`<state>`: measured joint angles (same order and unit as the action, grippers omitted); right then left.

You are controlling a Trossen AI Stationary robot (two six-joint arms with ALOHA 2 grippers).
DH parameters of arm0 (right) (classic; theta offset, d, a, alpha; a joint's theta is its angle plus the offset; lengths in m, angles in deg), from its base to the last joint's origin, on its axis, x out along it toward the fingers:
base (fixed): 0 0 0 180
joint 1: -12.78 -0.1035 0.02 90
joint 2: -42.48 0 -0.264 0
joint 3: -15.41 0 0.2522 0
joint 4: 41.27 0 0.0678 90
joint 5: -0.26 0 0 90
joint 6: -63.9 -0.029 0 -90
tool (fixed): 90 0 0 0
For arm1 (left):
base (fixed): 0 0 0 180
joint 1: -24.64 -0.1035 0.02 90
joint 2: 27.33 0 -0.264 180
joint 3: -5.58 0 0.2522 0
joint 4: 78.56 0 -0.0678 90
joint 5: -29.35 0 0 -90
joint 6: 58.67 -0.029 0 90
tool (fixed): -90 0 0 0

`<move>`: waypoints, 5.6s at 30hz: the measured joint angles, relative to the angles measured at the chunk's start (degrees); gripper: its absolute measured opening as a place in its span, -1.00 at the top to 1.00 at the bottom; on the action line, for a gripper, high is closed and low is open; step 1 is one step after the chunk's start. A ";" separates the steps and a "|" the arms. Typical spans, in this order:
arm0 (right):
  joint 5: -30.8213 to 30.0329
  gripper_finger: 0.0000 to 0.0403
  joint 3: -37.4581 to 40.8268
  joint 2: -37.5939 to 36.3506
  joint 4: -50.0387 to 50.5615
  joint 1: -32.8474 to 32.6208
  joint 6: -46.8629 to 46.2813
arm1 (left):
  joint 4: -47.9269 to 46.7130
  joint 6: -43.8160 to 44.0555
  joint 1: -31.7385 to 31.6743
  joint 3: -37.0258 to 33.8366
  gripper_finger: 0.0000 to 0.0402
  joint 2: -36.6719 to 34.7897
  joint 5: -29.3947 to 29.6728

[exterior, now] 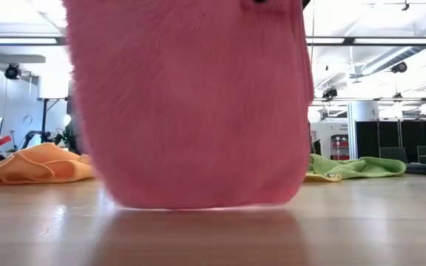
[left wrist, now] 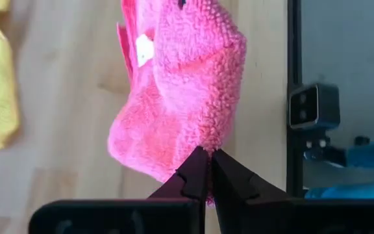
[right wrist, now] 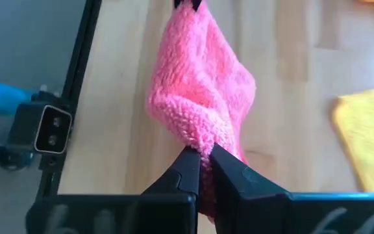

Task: Fold microfiber towels
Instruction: Put the folded pink microfiber cloth into the transparent bin, then fold the yellow microfiber cloth

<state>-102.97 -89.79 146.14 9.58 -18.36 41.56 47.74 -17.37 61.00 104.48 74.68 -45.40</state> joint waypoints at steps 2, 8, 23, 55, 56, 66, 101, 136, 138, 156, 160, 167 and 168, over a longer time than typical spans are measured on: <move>-0.48 0.96 -0.04 -1.50 1.17 0.67 -0.89 | -0.15 -1.20 -1.17 -0.14 1.00 -1.09 0.92; -3.30 0.96 -0.04 -3.13 4.51 4.22 -1.13 | -3.28 -4.22 -6.65 -0.18 1.00 -2.83 4.28; -3.57 0.96 -0.04 -5.49 10.61 21.14 4.20 | -11.64 -19.30 -24.14 -0.29 1.00 -7.84 4.67; 14.75 0.96 -0.04 0.82 -6.24 59.88 14.20 | -0.17 -37.71 -62.79 -3.00 1.00 -6.83 -2.26; 14.77 0.96 -0.04 1.34 -7.37 60.62 14.68 | 0.15 -37.73 -63.53 -3.00 1.00 -6.29 -2.26; 16.74 0.96 -0.43 6.77 -12.21 64.17 19.39 | 4.33 -38.75 -68.90 -3.04 1.00 0.09 -2.15; 15.97 0.67 -9.55 14.67 -5.65 67.13 23.92 | 11.98 -42.16 -72.63 -3.03 0.83 3.94 -0.22; 27.21 0.40 -6.58 0.55 27.45 62.34 22.89 | 6.62 -44.40 -59.67 -13.12 0.22 -11.05 -6.41; 27.23 0.41 -5.09 0.46 27.34 60.26 22.00 | 6.73 -43.14 -58.08 -14.54 0.22 -11.10 -6.40; 26.73 0.43 18.77 -11.94 18.35 43.25 10.90 | 15.22 -41.57 -41.54 -23.62 0.22 -11.12 -6.34; 26.66 0.43 26.15 -18.48 11.59 41.80 7.13 | 21.91 -41.62 -38.14 -26.60 0.22 -10.79 -6.37; 26.65 0.43 35.11 -26.47 3.92 41.36 6.97 | 29.11 -39.43 -35.38 -30.29 0.22 -10.70 -6.64; 26.64 0.42 36.09 -27.24 3.15 41.36 7.65 | 30.08 -38.66 -35.40 -30.65 0.22 -10.70 -6.63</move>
<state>-76.34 -53.70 118.90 12.73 23.00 49.21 77.82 -56.02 25.60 73.83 63.97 -52.03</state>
